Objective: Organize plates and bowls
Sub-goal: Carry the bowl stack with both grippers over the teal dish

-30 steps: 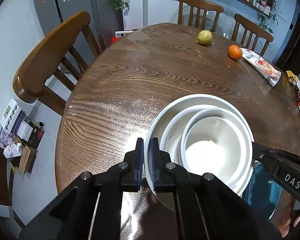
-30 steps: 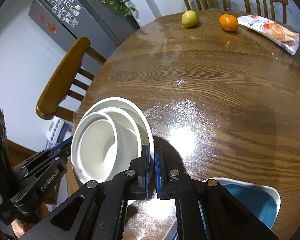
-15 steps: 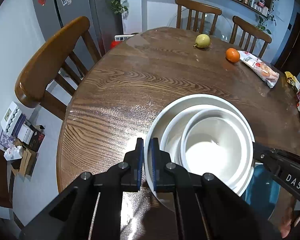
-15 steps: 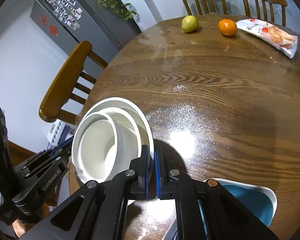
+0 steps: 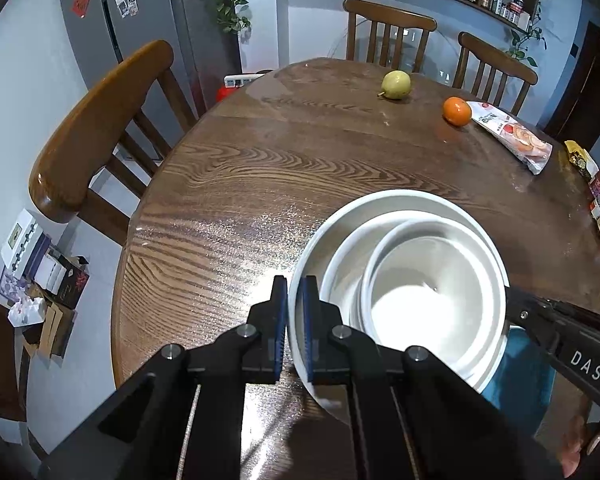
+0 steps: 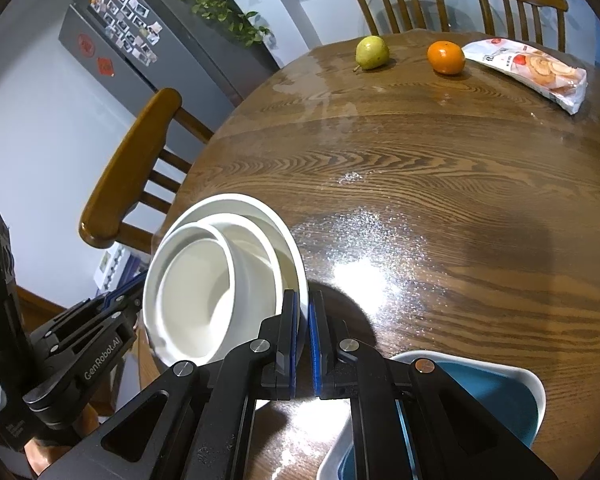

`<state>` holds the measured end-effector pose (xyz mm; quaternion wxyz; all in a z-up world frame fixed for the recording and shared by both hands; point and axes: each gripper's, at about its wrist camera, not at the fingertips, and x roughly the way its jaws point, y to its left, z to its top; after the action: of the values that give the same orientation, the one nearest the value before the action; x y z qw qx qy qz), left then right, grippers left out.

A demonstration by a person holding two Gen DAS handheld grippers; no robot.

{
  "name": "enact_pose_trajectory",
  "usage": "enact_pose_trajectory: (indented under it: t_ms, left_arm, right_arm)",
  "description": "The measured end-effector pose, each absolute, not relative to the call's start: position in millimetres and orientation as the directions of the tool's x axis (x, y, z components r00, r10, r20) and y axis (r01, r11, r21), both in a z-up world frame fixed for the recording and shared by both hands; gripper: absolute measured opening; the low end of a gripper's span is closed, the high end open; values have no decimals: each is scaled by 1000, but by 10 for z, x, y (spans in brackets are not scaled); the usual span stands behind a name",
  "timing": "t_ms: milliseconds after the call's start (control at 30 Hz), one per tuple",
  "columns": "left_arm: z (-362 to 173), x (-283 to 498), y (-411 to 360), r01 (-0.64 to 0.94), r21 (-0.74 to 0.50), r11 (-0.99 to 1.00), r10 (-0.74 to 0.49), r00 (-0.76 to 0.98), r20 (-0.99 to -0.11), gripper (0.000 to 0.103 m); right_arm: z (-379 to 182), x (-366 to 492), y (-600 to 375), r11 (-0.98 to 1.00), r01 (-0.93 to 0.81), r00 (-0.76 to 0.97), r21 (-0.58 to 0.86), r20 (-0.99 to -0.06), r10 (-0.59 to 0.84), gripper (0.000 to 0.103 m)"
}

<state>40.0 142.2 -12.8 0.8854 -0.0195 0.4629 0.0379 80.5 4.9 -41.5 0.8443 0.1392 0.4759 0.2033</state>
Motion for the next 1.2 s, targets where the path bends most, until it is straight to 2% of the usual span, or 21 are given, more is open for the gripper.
enact_pose_trajectory:
  t_ms: [1200]
  left_arm:
    - [58,318,920,19,20,1000,5,598,-802,3]
  right_arm:
    - [-236,503,-383,890,-131,534,436,-726,434,9]
